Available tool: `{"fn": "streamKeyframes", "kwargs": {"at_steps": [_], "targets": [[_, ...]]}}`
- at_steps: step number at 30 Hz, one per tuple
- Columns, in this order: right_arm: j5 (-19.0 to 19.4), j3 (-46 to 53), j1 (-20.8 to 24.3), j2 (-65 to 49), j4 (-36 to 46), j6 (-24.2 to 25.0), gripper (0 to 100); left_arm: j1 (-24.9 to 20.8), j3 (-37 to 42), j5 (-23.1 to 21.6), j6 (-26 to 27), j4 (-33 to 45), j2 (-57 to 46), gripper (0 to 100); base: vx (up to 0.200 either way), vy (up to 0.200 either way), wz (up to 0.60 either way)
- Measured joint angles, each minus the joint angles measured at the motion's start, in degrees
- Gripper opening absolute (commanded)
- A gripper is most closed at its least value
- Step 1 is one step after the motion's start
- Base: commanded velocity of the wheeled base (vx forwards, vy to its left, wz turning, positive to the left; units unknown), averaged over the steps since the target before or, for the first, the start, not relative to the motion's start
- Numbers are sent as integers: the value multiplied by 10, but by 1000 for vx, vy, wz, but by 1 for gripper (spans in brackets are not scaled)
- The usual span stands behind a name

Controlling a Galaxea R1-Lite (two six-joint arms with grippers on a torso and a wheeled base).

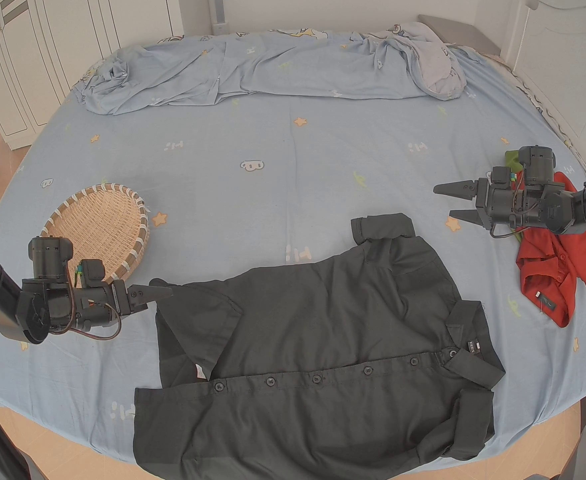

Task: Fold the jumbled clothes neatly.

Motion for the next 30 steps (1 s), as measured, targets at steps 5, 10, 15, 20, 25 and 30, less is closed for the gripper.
{"fn": "streamKeyframes", "kwargs": {"at_steps": [5, 10, 15, 20, 25, 30], "targets": [[-1, -21, 0, 14, 0, 0, 100, -14, -14, 18, 0, -7, 25, 100, 0, 0, 0], [0, -40, 0, 28, 1, 0, 100, -18, -32, 28, 0, -9, 44, 100, 0, 0, 0], [-1, -64, 0, 46, 0, 0, 100, -23, -48, 32, 0, -9, 52, 100, 0, 0, 0], [0, -90, 0, 65, 1, 0, 100, -28, -58, 41, 0, -13, 59, 100, 0, 0, 0], [0, -107, -1, 79, 1, 0, 100, -37, -61, 45, 0, -26, 67, 100, 0, 0, 0], [0, -127, -2, 94, 1, 0, 100, -44, -63, 60, 0, -55, 76, 100, 0, 0, 0]]}}
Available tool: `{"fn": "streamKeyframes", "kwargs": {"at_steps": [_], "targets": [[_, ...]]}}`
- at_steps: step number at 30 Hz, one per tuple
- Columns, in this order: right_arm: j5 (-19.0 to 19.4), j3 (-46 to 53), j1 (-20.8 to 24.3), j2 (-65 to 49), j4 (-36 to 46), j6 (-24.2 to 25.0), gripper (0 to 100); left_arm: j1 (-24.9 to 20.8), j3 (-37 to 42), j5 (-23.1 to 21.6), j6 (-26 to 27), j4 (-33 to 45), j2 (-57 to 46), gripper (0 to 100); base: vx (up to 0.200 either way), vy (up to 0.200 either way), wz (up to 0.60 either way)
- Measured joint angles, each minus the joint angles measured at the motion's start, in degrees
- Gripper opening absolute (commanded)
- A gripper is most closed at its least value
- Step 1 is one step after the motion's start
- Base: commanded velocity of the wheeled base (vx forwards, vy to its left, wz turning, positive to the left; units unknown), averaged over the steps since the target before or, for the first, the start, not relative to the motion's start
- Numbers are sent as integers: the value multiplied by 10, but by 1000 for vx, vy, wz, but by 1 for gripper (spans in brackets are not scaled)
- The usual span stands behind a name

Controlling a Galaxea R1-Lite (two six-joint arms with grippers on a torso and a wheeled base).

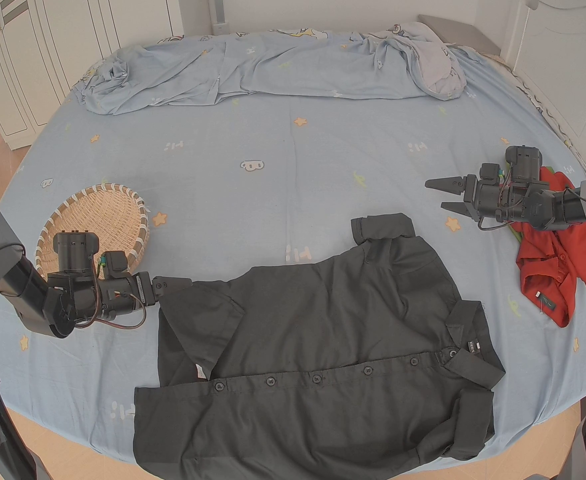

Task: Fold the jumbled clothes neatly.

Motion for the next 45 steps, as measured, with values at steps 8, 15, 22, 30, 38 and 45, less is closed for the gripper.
{"fn": "streamKeyframes", "kwargs": {"at_steps": [8, 15, 22, 30, 38, 45], "targets": [[1, -8, -1, 12, 0, 0, 100, -2, -1, 9, 0, -5, 15, 0, 0, 0, 0], [1, -10, -1, 18, 0, 0, 100, -2, -1, 9, 0, -4, 19, 0, 0, 0, 0], [1, -27, -1, 30, 0, 0, 100, 0, 0, 9, 0, -4, 20, 0, 0, 0, 0], [2, -65, -1, 61, 3, 0, 100, -1, 5, 9, 0, -13, 18, 0, 0, 0, 0], [66, -74, 10, 74, 1, 24, 100, -4, 14, 9, 0, -28, 17, 0, 0, 0, 0], [72, -70, 20, 75, 1, 23, 100, -5, 14, 10, 0, -29, 17, 0, 0, 0, 0]]}}
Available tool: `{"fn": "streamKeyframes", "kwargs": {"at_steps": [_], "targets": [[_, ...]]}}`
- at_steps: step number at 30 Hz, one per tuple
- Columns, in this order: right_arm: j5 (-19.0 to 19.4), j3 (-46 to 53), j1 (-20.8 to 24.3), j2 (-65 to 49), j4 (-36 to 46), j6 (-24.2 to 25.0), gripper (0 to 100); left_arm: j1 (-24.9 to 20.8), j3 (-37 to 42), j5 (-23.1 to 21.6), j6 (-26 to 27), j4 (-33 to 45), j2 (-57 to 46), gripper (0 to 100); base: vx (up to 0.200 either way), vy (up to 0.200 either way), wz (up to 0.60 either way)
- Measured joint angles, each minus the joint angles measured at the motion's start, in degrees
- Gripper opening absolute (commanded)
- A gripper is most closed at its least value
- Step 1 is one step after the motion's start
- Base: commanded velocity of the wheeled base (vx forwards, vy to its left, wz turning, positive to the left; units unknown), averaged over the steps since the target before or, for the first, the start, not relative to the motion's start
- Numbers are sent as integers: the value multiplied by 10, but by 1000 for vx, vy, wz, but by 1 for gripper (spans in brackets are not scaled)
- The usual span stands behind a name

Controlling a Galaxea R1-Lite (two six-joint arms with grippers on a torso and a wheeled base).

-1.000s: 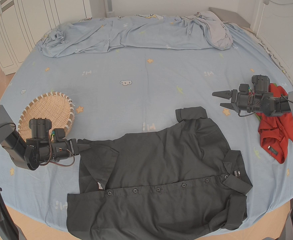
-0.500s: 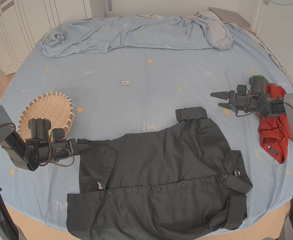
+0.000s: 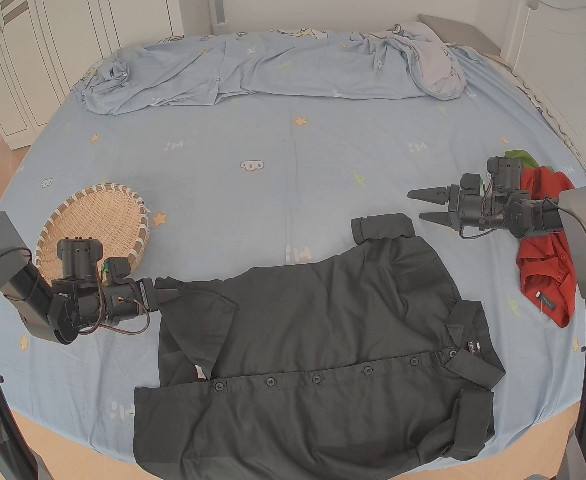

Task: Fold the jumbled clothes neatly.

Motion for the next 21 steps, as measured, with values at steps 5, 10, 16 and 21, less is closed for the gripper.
{"fn": "streamKeyframes", "kwargs": {"at_steps": [5, 10, 16, 21], "targets": [[8, 17, 7, 3, -6, -6, 100, -5, -2, 0, 0, 0, 1, 0, 0, 0, 0], [9, 19, 16, 7, -9, -7, 100, -7, -3, 0, 0, 0, 2, 0, 0, 0, 0], [8, 14, 31, 17, -11, -8, 0, -7, -2, 0, 0, 0, 2, 0, 0, 0, 0], [8, 9, 39, 28, -14, -8, 0, -7, -4, 0, 0, 0, 3, 0, 0, 0, 0]]}}
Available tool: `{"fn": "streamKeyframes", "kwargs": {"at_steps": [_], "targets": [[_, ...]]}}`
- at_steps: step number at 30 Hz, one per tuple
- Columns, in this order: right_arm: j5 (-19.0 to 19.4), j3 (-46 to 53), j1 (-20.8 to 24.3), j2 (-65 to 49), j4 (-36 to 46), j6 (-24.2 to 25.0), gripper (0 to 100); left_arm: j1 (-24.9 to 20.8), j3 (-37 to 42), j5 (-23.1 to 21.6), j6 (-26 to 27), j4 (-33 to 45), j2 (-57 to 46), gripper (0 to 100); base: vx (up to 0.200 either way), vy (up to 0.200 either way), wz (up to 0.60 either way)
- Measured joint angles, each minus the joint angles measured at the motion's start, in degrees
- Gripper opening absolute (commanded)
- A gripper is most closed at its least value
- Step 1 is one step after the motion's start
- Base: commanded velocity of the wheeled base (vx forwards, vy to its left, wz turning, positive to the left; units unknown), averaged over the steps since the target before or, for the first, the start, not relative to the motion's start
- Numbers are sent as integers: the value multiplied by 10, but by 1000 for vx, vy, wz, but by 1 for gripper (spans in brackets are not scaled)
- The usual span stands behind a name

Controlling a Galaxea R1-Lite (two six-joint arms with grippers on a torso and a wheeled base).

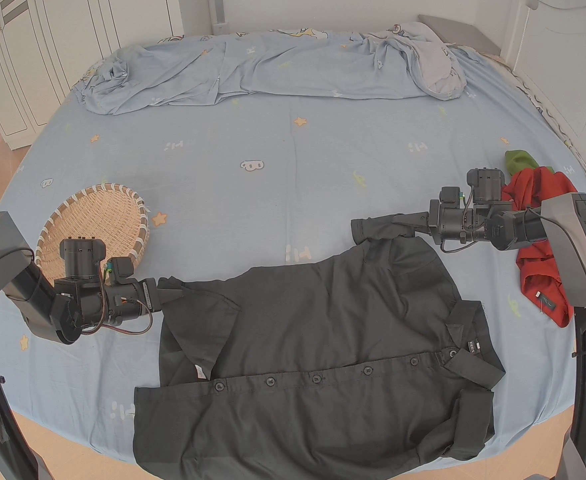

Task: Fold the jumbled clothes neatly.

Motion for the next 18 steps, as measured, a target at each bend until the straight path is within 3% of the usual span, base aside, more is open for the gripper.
{"fn": "streamKeyframes", "kwargs": {"at_steps": [8, 18], "targets": [[0, -1, -10, -7, -9, 2, 0, -3, -18, 7, -2, 0, 1, 0, 0, 0, 0], [0, 0, -67, -60, -32, 9, 0, -17, -155, 9, -13, 0, 11, 0, 0, 0, 0]]}}
